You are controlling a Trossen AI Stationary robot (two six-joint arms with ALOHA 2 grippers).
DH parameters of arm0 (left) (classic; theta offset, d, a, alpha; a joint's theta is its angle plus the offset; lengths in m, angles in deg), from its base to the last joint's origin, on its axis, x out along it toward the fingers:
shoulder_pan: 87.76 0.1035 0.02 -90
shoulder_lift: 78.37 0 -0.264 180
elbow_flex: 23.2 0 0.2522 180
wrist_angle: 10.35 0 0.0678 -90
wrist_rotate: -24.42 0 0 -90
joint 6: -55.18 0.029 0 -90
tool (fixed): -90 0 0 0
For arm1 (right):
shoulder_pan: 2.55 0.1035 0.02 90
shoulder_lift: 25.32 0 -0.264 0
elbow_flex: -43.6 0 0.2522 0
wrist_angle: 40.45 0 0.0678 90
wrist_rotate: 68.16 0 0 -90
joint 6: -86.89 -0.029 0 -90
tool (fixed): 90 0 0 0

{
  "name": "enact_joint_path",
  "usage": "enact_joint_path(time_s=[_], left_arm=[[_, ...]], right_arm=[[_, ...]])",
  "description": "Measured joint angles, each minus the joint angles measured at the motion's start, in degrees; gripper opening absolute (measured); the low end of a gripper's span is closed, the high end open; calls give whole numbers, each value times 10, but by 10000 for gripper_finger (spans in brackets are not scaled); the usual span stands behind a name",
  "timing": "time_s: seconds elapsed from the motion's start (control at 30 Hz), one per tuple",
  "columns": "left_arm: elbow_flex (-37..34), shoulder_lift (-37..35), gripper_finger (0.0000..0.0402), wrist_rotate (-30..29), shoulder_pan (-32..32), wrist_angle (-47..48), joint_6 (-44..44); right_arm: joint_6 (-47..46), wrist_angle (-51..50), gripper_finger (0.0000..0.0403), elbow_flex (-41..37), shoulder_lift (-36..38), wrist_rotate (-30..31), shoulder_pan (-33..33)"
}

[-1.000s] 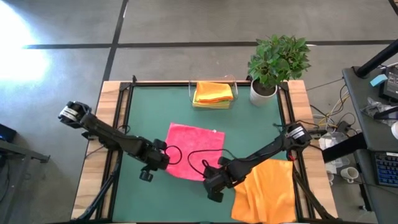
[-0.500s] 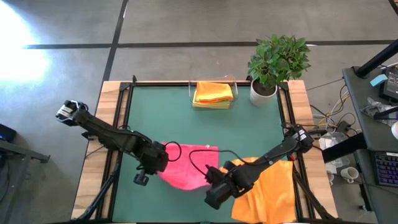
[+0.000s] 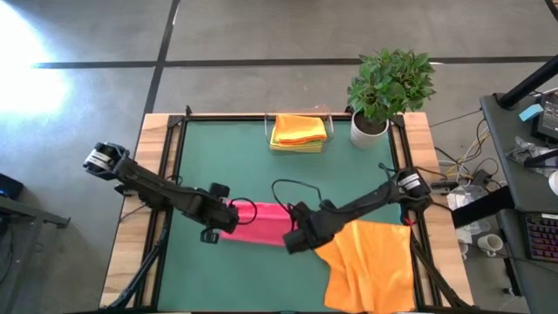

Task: Fold microfiber towels
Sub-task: Fold the pink towel

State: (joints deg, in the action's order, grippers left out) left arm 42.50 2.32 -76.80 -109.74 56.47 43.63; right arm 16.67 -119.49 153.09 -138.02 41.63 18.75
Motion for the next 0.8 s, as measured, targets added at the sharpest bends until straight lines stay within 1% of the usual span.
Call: enact_joint_path(time_s=[0.1,0.2,0.57,0.67,0.8], left_arm=[[-14,11,12,-14,7,0,-1],[-17,22,12,-16,12,-1,-1],[-17,41,13,-43,24,-6,2],[-16,41,20,-43,24,-19,14],[-12,40,45,-43,24,-22,14]], right_arm=[[21,32,8,-18,0,2,-20],[44,71,8,-30,0,-1,-32],[64,77,9,-35,0,-3,-56],[64,77,18,-35,0,-8,-59],[64,77,42,-35,0,-7,-60]])
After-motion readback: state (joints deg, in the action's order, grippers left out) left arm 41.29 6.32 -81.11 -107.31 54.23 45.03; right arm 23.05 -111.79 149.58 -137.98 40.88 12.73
